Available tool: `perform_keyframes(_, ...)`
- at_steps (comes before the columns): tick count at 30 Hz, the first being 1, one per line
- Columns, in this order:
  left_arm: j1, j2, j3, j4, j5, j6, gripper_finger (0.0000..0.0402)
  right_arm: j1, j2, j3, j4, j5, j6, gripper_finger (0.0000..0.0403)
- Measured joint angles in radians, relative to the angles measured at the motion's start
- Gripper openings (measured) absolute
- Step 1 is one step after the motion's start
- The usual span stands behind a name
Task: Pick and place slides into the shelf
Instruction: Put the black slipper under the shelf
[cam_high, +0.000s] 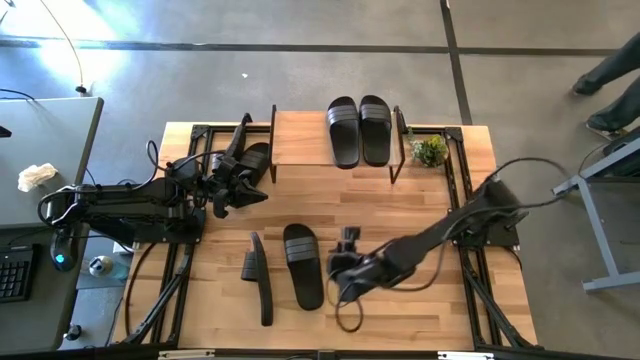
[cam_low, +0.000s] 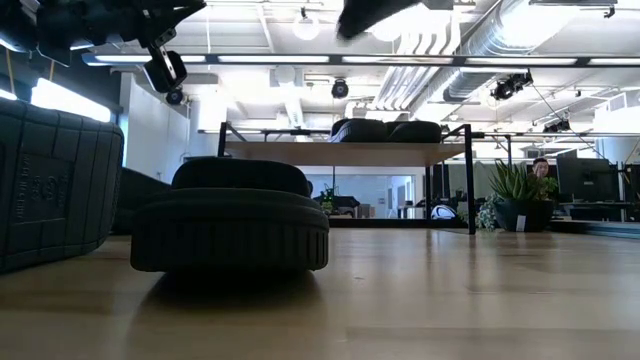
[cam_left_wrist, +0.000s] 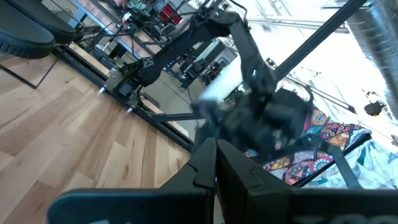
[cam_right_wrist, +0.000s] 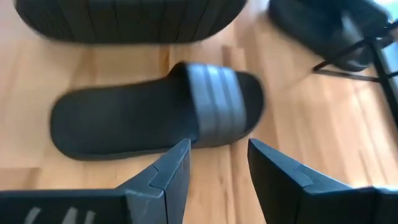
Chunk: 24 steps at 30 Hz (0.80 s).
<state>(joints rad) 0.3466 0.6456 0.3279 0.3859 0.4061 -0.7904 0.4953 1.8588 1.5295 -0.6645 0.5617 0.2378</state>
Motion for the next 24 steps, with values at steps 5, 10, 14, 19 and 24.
perform_keyframes(5,0.000,0.000,0.000,0.000,0.000,0.000,0.0001,-0.007,0.132,0.000,0.071,0.018,-0.016,0.0151)
perform_keyframes(10,0.000,0.000,0.000,-0.001,0.000,0.000,0.0001,-0.022,0.186,0.000,0.131,0.035,-0.040,0.0151)
perform_keyframes(14,0.000,0.000,0.000,-0.001,0.000,0.000,0.0001,-0.043,0.199,0.000,0.142,0.040,-0.037,0.0151)
perform_keyframes(19,0.000,0.000,0.000,0.000,0.000,0.000,0.0001,-0.071,0.199,0.000,0.156,0.021,-0.033,0.0151)
perform_keyframes(24,0.000,0.000,0.000,0.000,0.000,0.000,0.0001,-0.096,0.204,0.000,0.180,-0.058,-0.046,0.0151)
